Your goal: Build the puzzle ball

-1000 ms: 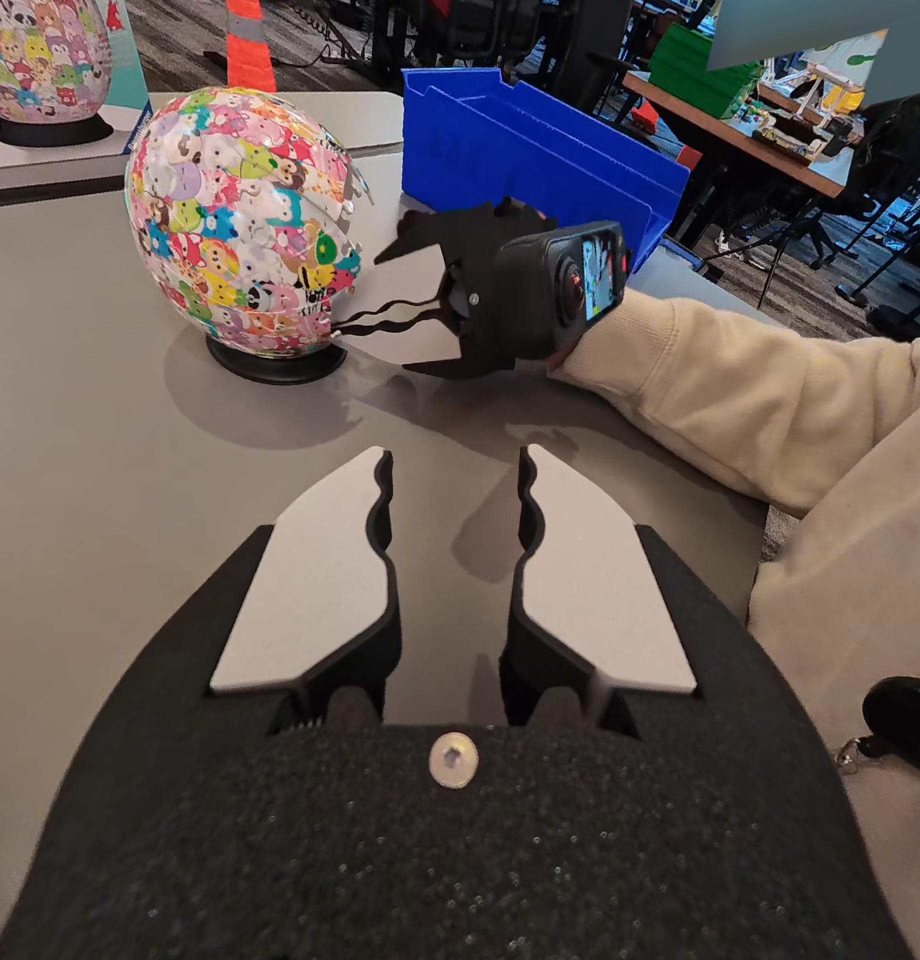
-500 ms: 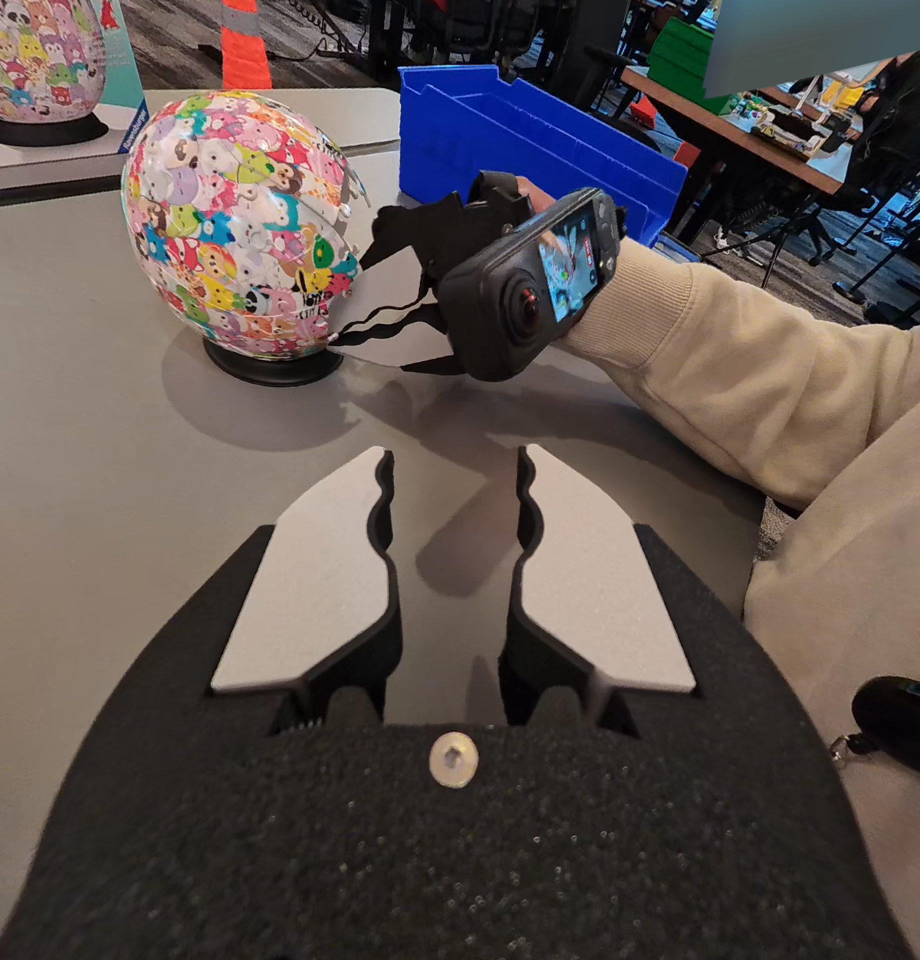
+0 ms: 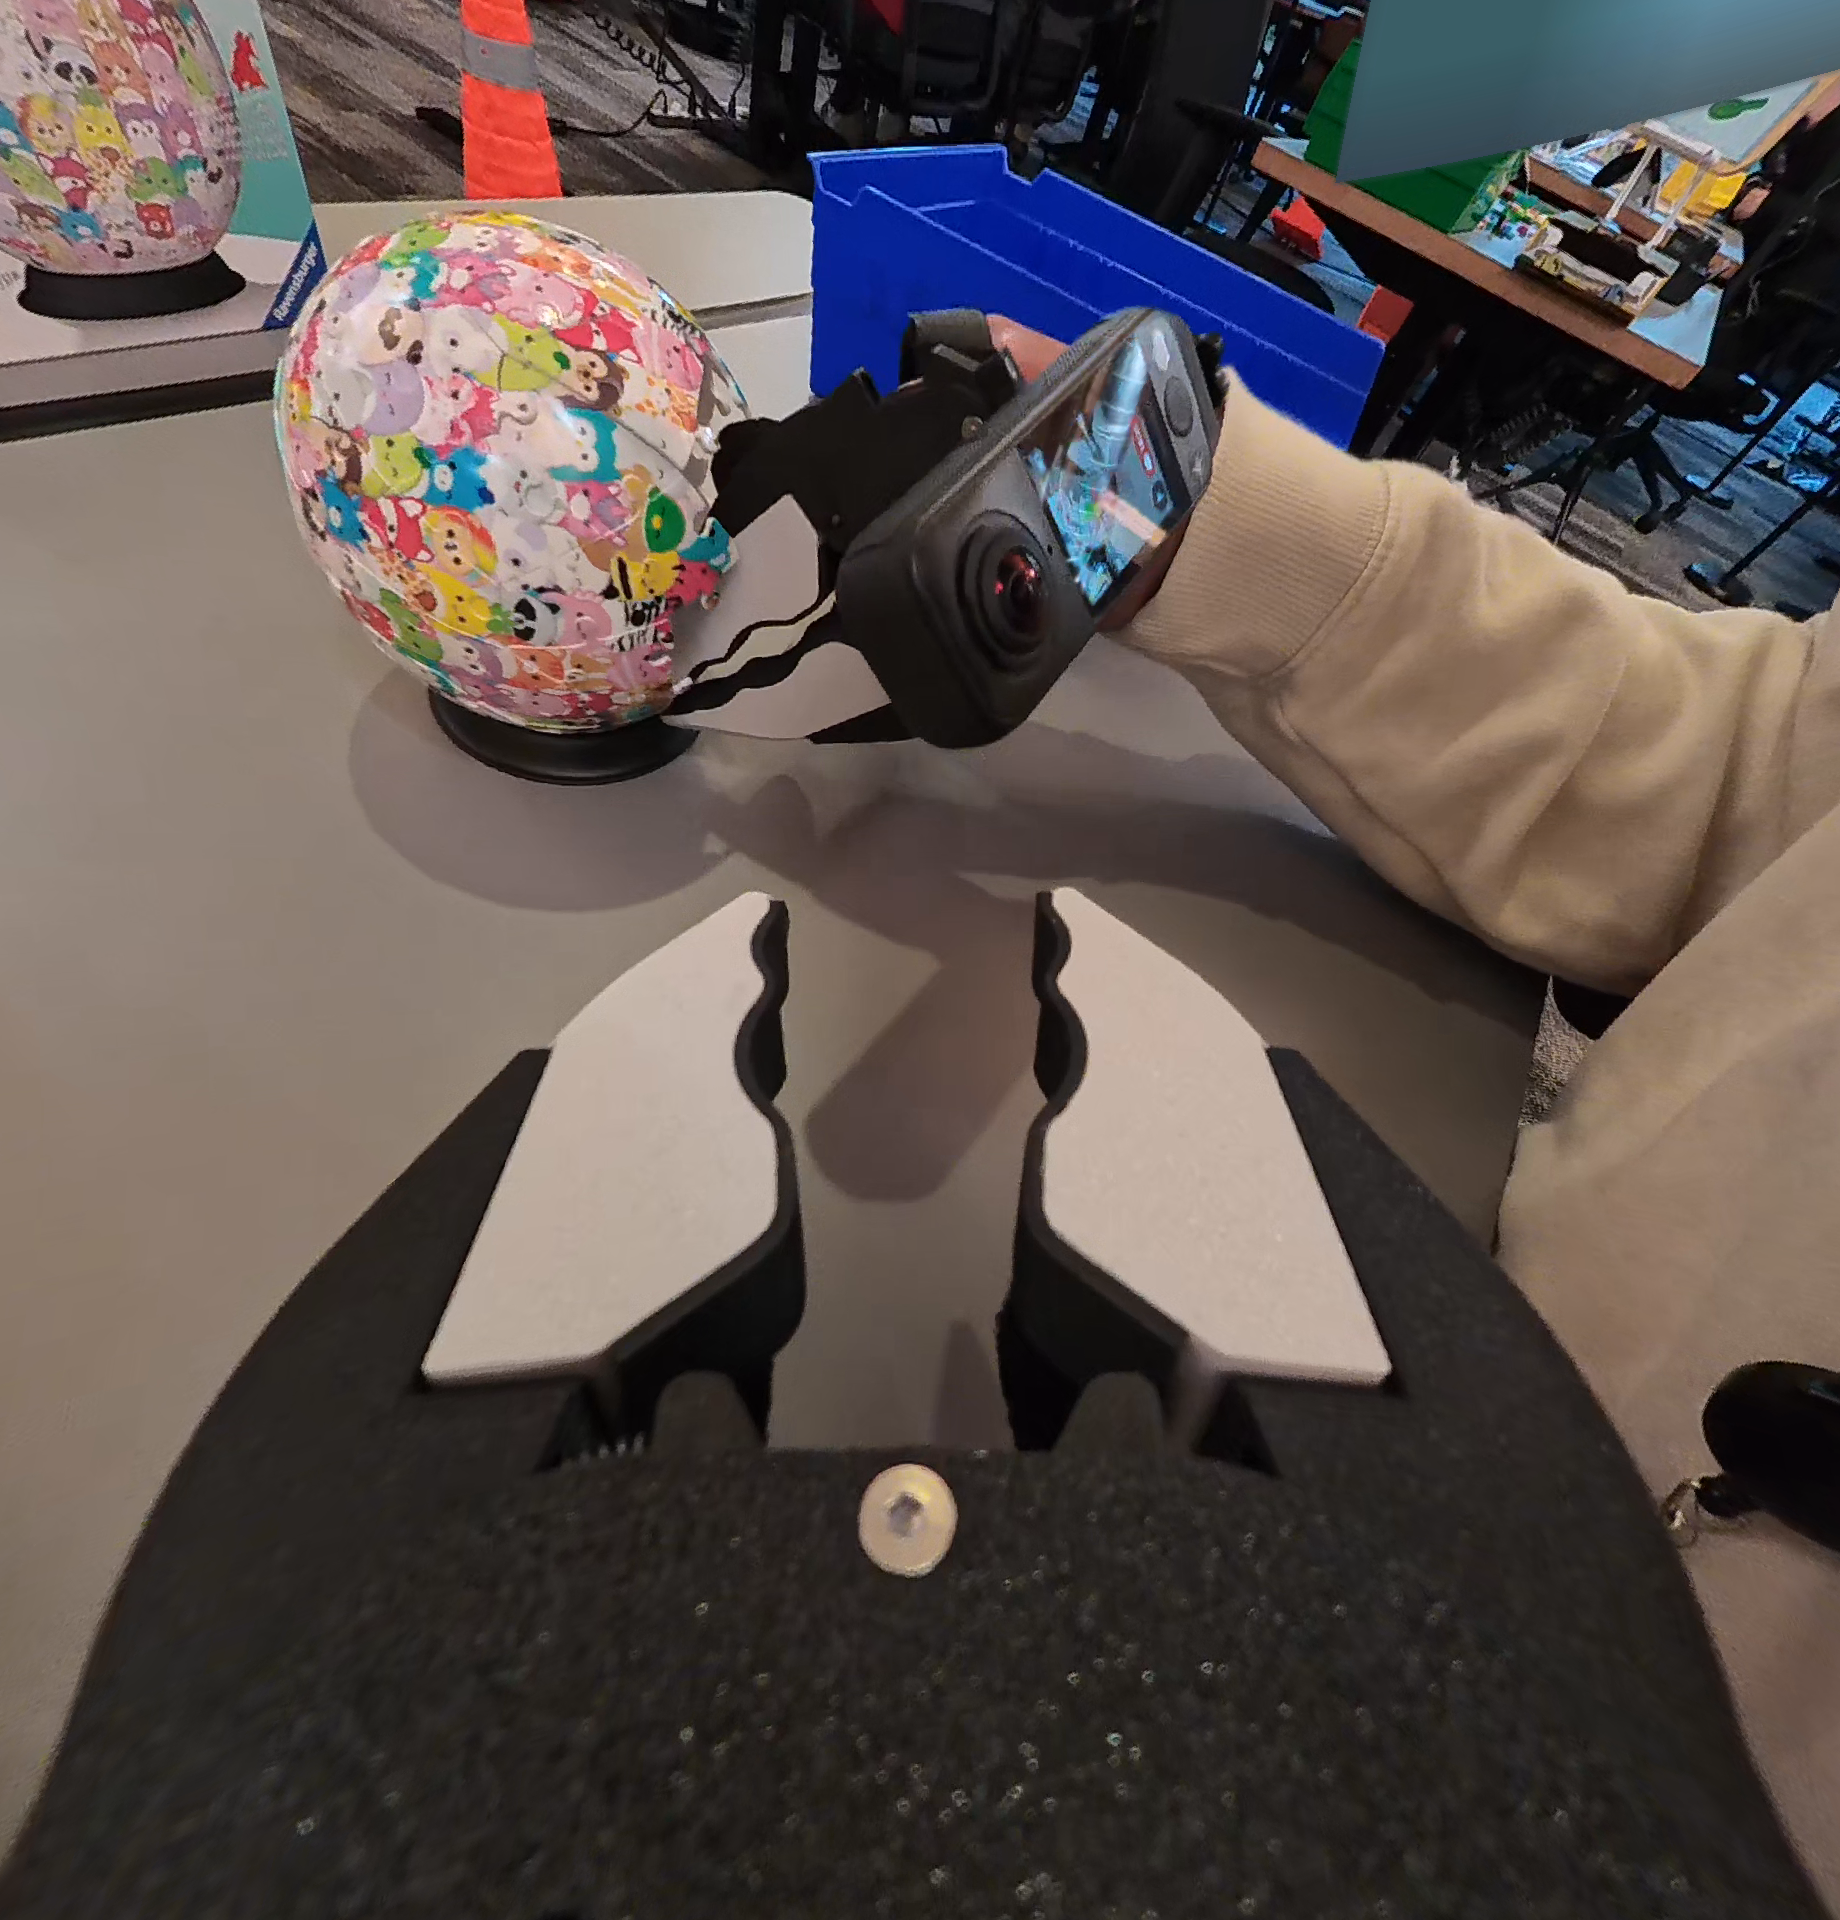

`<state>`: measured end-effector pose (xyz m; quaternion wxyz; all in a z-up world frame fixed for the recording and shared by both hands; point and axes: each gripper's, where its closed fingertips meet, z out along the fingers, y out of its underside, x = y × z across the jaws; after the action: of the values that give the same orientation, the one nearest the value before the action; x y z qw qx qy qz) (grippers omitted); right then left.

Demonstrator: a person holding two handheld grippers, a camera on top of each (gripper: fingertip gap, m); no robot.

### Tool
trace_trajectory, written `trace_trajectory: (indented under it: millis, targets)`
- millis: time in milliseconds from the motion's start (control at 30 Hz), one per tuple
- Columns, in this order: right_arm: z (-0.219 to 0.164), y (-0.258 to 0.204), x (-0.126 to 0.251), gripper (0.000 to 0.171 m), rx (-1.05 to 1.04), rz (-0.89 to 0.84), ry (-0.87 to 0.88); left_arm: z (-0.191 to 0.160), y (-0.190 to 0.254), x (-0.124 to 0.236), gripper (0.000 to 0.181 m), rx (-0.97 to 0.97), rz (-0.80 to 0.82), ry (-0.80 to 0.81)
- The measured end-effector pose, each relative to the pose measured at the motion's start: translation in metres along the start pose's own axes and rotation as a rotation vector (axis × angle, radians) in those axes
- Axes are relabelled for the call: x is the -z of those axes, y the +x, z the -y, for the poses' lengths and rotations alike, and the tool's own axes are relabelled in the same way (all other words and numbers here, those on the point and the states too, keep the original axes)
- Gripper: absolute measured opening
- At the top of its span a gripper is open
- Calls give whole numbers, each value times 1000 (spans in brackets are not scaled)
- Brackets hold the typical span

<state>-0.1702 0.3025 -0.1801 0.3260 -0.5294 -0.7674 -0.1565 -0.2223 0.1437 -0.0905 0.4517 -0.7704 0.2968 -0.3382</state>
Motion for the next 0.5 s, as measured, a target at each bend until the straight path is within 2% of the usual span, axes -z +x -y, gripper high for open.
trace_trajectory:
  millis: [500]
  targets:
    - [-5, 2, 6, 2, 29, -33, -18, 2, 1, 2, 45, 2, 0, 8]
